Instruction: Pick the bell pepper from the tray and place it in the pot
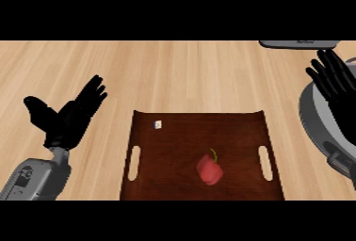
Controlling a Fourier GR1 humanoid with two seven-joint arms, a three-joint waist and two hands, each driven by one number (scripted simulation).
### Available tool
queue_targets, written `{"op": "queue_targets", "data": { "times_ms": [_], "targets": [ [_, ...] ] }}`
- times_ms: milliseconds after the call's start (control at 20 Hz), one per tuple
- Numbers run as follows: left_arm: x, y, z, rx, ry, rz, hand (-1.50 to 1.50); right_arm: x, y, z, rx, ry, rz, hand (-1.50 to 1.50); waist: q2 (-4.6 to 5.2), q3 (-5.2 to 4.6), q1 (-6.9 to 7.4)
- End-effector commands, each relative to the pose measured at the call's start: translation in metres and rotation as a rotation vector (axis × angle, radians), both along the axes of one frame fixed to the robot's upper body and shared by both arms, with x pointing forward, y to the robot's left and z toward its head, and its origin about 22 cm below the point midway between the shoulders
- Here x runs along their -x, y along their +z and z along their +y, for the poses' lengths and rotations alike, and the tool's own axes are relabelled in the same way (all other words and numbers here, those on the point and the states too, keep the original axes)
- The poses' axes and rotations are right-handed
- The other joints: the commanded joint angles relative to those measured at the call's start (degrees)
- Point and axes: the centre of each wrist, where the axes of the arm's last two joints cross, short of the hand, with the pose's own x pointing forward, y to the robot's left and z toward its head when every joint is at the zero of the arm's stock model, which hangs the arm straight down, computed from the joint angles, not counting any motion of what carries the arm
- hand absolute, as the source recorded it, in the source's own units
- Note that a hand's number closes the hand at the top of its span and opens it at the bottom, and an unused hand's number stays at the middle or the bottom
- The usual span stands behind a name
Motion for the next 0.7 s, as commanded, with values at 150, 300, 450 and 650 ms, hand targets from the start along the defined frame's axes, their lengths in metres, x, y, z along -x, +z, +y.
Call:
{"op": "queue_targets", "data": {
  "times_ms": [150, 300, 450, 650],
  "targets": [
    [0.001, 0.026, 0.027, -0.052, 0.167, -0.244, 0.00, 0.016, 0.030, 0.013, 0.024, 0.148, -0.193, 1.50, -1.53, 0.30, -1.63],
    [-0.003, 0.028, 0.027, -0.048, 0.197, -0.249, 0.00, 0.025, 0.088, -0.030, 0.665, -0.002, -0.249, 1.50, -3.07, -1.51, -4.55],
    [-0.003, 0.037, 0.018, -0.032, 0.245, -0.323, 0.00, 0.054, 0.022, -0.017, 0.516, -0.161, -0.312, -1.50, -1.73, 0.37, -4.04],
    [0.004, 0.025, 0.025, -0.035, 0.234, -0.327, 0.00, 0.095, -0.011, -0.007, 0.572, 0.013, -0.442, -1.50, -1.52, 0.40, -3.58]
  ]
}}
